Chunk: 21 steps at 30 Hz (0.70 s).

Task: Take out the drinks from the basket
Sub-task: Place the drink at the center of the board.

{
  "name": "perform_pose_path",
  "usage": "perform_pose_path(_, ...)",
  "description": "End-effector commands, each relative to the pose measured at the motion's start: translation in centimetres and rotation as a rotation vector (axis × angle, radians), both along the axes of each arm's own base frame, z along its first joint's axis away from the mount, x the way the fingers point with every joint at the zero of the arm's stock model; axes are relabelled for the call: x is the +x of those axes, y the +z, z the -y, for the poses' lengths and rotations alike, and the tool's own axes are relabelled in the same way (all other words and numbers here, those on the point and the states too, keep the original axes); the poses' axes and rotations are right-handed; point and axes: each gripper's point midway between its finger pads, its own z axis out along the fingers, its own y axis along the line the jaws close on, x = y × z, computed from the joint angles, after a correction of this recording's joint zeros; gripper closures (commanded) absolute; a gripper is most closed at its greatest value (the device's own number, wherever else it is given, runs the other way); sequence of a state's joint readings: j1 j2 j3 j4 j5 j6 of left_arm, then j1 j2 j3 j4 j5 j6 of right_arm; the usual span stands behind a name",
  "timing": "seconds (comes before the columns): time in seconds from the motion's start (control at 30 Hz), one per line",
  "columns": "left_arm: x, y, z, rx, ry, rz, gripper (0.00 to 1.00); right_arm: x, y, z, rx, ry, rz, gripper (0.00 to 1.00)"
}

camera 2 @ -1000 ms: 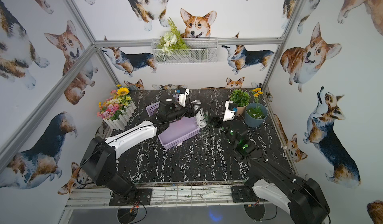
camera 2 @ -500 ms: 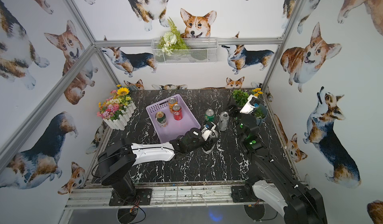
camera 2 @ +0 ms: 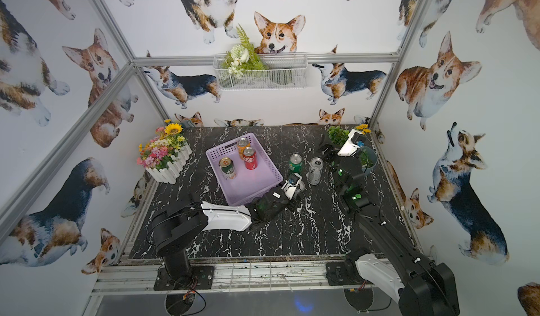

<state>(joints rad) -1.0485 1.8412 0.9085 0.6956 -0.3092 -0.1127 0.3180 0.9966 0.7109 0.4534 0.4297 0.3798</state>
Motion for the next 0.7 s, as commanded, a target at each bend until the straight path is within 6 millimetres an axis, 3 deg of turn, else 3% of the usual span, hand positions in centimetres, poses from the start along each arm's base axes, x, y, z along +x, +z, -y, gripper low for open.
perform_pose_path(0.0, 0.3, 1.7, 0.0, -0.055, 0.019, 0.02, 1.0, 0.3, 0.7, -0.5, 0.012, 0.024, 0.023, 0.0)
perform_pose_path(0.3, -0.2, 1.3, 0.3, -0.057, -0.007, -0.016, 1.0, 0.7, 0.1, -1.8, -0.016, 0.093, -0.007, 0.0)
perform_pose_path(0.33, -0.3, 1.6, 0.2, -0.067, -0.009, -0.016, 0.07, 1.0, -0.2, -2.2, -0.022, 0.11, -0.022, 0.0)
perform_pose_path(0.37, -0.3, 2.0, 0.2, -0.074, -0.014, -0.019, 0.0, 1.2, -0.5, -2.5, -0.029, 0.128, -0.035, 0.0)
perform_pose_path(0.5, -0.7, 3.0, -0.4, -0.087, -0.047, -0.062, 0.0, 2.2, -2.5, -3.6, -0.021, 0.176, -0.141, 0.0)
perform_pose_path(0.67, -1.4, 3.8, -1.5, -0.084, -0.076, -0.082, 0.0, 2.1, -5.1, -4.3, -0.011, 0.215, -0.236, 0.0)
